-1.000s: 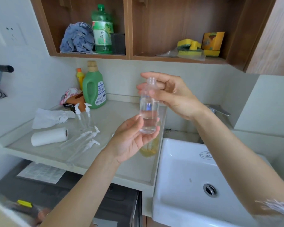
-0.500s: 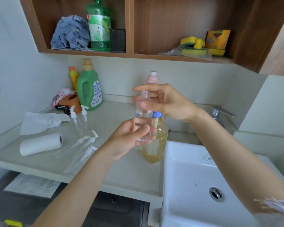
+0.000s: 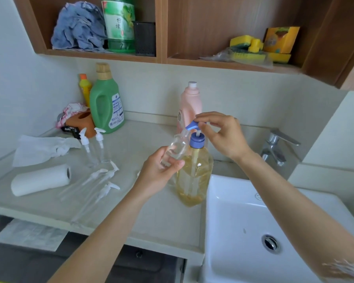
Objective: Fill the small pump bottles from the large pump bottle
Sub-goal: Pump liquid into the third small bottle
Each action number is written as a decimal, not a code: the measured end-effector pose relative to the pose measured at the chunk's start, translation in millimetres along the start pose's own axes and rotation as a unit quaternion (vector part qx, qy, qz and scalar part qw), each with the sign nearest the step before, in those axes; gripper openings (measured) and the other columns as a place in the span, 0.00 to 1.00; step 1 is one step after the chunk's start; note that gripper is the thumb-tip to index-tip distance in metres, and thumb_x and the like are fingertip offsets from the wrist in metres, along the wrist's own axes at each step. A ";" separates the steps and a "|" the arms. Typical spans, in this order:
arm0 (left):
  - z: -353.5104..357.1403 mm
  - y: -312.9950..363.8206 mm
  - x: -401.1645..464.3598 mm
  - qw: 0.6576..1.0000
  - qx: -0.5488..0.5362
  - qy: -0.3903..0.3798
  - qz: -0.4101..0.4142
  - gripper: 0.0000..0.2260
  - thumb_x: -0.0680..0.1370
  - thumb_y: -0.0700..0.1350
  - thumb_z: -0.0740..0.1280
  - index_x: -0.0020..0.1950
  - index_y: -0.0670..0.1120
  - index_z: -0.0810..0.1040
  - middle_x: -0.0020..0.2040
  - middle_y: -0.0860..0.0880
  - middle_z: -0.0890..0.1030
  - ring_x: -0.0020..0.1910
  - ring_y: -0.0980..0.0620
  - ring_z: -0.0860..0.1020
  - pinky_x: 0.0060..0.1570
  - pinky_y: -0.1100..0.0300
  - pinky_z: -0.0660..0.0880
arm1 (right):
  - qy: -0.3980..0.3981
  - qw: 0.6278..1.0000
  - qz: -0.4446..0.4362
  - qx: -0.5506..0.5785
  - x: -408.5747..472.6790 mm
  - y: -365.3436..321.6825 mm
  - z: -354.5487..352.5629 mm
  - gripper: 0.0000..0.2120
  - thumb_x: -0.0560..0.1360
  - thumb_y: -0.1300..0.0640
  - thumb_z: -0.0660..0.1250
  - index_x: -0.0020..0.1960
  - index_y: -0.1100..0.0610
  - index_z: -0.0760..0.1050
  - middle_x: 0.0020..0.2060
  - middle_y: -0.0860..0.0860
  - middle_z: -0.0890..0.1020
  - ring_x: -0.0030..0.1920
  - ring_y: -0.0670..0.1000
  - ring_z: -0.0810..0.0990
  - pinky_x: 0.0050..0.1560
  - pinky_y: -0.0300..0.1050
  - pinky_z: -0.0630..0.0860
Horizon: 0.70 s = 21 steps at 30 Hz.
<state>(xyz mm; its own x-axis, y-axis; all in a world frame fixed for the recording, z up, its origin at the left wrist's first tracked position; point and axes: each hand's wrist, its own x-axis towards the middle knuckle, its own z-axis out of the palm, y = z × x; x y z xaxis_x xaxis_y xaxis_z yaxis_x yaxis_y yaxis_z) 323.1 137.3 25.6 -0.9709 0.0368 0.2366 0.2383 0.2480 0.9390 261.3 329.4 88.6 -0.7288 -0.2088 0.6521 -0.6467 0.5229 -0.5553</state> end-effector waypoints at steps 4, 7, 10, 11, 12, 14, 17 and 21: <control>0.0 4.5 1.4 1.000 0.018 0.007 -0.001 0.20 0.70 0.55 0.70 0.60 0.51 0.76 0.38 0.57 0.81 0.34 0.59 0.76 0.45 0.52 0.77 | -0.001 0.999 -0.049 0.022 4.2 6.2 1.2 0.08 0.75 0.59 0.67 0.49 0.59 0.84 0.47 0.44 0.83 0.51 0.41 0.80 0.57 0.34 0.73; -1.2 12.0 0.2 0.999 0.032 0.021 -0.001 0.19 0.69 0.56 0.70 0.58 0.52 0.77 0.37 0.60 0.79 0.32 0.60 0.74 0.41 0.53 0.76 | 0.004 0.998 -0.061 0.034 5.5 9.2 3.5 0.08 0.74 0.60 0.67 0.48 0.59 0.84 0.45 0.45 0.84 0.49 0.42 0.81 0.56 0.34 0.74; -0.4 22.5 -0.4 0.999 0.043 0.032 -0.007 0.20 0.70 0.57 0.73 0.58 0.52 0.75 0.38 0.60 0.79 0.31 0.57 0.72 0.37 0.50 0.77 | -0.003 0.996 -0.060 0.069 8.4 13.6 3.1 0.08 0.72 0.59 0.66 0.45 0.59 0.84 0.44 0.45 0.84 0.48 0.41 0.81 0.54 0.33 0.74; -1.2 24.2 0.1 0.999 0.044 0.028 -0.008 0.20 0.69 0.56 0.71 0.58 0.53 0.75 0.39 0.58 0.79 0.32 0.56 0.72 0.36 0.50 0.77 | -0.003 0.995 -0.057 0.084 8.8 13.7 5.0 0.08 0.72 0.58 0.66 0.45 0.59 0.84 0.44 0.45 0.84 0.48 0.41 0.81 0.54 0.33 0.74; -1.8 24.8 0.5 0.999 0.044 0.021 -0.007 0.19 0.69 0.56 0.72 0.57 0.54 0.75 0.39 0.57 0.79 0.33 0.55 0.72 0.34 0.52 0.76 | -0.001 0.993 -0.054 0.102 7.6 13.8 7.5 0.08 0.71 0.58 0.66 0.44 0.59 0.84 0.44 0.45 0.84 0.48 0.40 0.82 0.54 0.32 0.73; -1.2 26.2 2.9 0.999 0.044 0.012 -0.012 0.17 0.70 0.55 0.74 0.57 0.57 0.75 0.41 0.52 0.79 0.33 0.54 0.72 0.32 0.56 0.75 | 0.008 0.989 -0.052 0.140 6.7 18.2 12.7 0.07 0.70 0.61 0.67 0.44 0.59 0.84 0.44 0.48 0.84 0.48 0.41 0.82 0.54 0.33 0.73; 1.6 27.9 1.9 0.998 0.046 0.030 -0.035 0.19 0.70 0.55 0.74 0.59 0.58 0.75 0.46 0.48 0.80 0.30 0.55 0.72 0.29 0.56 0.75 | 0.018 0.982 -0.076 0.169 1.9 25.9 17.7 0.08 0.70 0.67 0.67 0.46 0.60 0.83 0.45 0.50 0.84 0.51 0.43 0.82 0.56 0.34 0.74; 5.9 30.3 -0.9 0.997 0.059 0.036 -0.032 0.15 0.71 0.55 0.71 0.56 0.59 0.76 0.42 0.56 0.80 0.30 0.57 0.74 0.27 0.57 0.74 | 0.015 0.972 -0.117 0.203 3.1 27.0 18.9 0.09 0.71 0.66 0.65 0.47 0.63 0.82 0.46 0.52 0.83 0.54 0.45 0.81 0.58 0.36 0.73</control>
<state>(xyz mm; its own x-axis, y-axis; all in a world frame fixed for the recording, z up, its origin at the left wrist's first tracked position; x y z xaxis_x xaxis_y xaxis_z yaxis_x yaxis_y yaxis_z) 331.1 150.5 52.3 -0.9789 -0.0506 0.1977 0.1668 0.3601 0.9179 237.3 327.3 65.9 -0.5479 -0.2556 0.7966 -0.8341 0.0942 -0.5435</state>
